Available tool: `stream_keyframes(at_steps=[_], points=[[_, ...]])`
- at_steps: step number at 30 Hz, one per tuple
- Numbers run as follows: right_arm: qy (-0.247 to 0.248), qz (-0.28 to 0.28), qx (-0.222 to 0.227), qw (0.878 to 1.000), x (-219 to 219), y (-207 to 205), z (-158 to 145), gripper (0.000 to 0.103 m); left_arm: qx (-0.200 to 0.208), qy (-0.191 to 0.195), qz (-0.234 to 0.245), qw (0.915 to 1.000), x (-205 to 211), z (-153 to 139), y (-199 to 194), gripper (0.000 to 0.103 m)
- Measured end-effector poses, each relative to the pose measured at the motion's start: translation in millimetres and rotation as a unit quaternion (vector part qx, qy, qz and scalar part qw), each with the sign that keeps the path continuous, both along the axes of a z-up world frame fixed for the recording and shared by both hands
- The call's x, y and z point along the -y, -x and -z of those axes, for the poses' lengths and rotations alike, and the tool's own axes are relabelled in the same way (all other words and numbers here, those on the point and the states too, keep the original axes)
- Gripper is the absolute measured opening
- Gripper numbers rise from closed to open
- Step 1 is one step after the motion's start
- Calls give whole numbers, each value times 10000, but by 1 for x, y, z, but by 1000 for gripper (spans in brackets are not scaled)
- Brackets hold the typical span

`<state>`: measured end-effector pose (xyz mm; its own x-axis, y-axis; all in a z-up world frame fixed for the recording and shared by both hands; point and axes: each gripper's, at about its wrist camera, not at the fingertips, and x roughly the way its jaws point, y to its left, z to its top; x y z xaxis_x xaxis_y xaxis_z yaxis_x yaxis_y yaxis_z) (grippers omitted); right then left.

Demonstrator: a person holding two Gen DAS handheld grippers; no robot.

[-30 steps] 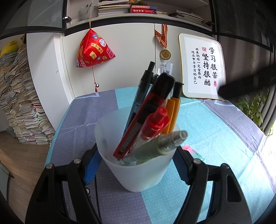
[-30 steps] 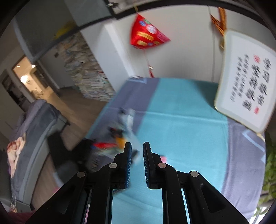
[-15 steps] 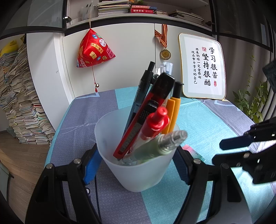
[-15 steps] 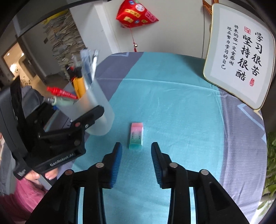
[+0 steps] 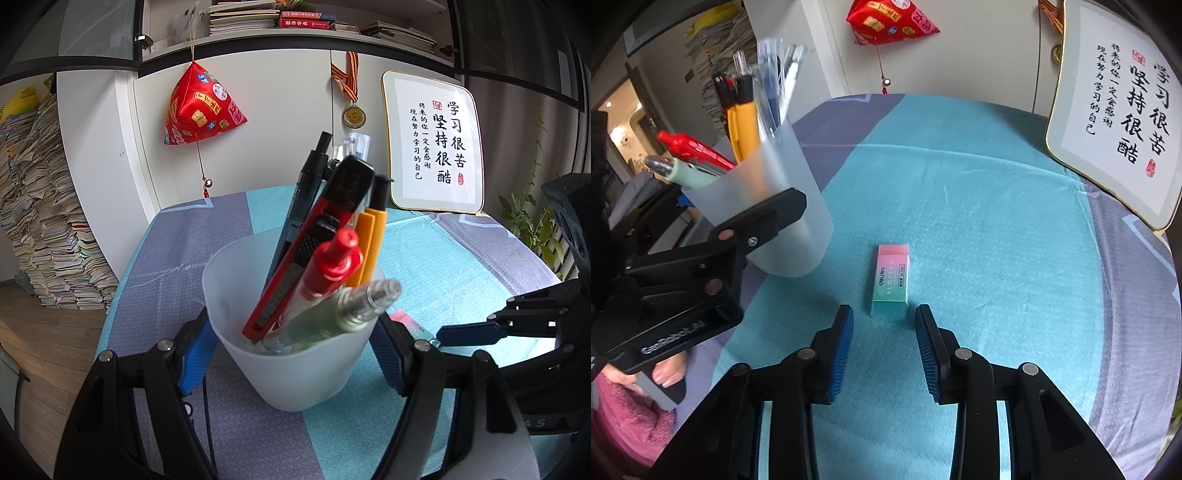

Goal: Organize stationery
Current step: 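Grasp the pink eraser from the cloth with the right tool, then carry the pink eraser over the cup and drop it in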

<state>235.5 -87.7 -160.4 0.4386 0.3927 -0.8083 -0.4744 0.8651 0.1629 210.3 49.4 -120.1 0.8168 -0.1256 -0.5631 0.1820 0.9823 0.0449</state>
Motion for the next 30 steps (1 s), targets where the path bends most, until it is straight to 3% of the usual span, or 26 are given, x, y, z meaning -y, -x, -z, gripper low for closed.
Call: stream_keyframes(at_steps=[2, 3, 7, 13, 19, 24, 30], points=[[57, -1, 84, 9999, -3, 0, 1, 31, -1, 1, 0, 10000, 0, 0, 0, 74], [93, 8, 130, 9999, -3, 0, 1, 20, 1, 1, 0, 10000, 0, 0, 0, 74], [8, 53, 249, 9997, 5, 8, -8, 20, 2, -5, 1, 10000, 0, 0, 0, 74], [-479, 84, 518, 9975, 38, 22, -61, 20, 17, -19, 73, 10000, 2, -1, 2, 74], [-799, -196, 811, 9933, 47, 33, -111, 20, 70, -42, 646, 9979, 16, -3, 11, 74], [-754, -586, 948, 9909, 34, 40, -142, 20, 59, -15, 1018, 9948, 24, -3, 16, 74], [-367, -912, 657, 9930, 11, 32, -155, 20, 64, -27, 1233, 9924, 30, -3, 19, 74]])
